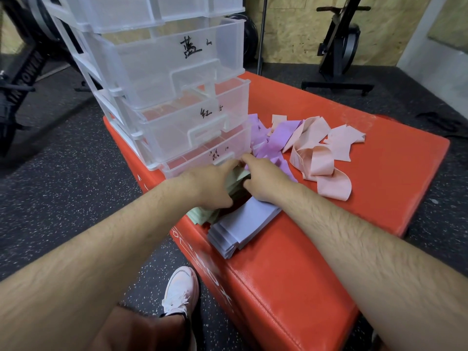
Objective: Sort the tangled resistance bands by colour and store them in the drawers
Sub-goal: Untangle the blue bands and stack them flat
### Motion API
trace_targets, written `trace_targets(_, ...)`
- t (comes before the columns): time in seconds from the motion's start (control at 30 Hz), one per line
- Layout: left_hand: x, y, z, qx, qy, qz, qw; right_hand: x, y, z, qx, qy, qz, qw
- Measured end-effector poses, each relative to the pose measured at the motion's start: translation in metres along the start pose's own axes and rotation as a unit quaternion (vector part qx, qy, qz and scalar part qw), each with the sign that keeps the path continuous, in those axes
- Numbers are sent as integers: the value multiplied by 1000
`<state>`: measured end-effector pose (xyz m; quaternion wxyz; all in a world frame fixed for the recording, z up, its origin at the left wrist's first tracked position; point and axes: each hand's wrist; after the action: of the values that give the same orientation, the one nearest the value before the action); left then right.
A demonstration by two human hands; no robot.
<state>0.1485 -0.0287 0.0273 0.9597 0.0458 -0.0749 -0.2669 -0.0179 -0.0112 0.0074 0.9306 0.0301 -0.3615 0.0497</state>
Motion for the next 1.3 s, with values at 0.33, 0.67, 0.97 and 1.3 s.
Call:
trace_targets(0.33,-1,3,11,62,21,16,998,1,0,2,-2,-5,-2,1000)
trace_targets(0.67,-3,3,1,38,-36,14,999,1,-2,-1,-14,4,-26,1000)
trace_targets(0.97,11,2,-28,50,16,-25,998,-1,-1,9,31,12,-68,997)
trace_targets(1.3,4,9,-21,69,50,-8,996,7,31,49,40,16,-154,987)
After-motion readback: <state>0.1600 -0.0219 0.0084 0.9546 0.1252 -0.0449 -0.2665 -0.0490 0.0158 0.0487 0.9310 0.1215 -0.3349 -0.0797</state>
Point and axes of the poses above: each hand's wrist, its own y-axis away from the middle knuckle, its own z-axis out of the back of the hand, x = y × z, and after that the axes turned 11 degrees about -y, right-handed
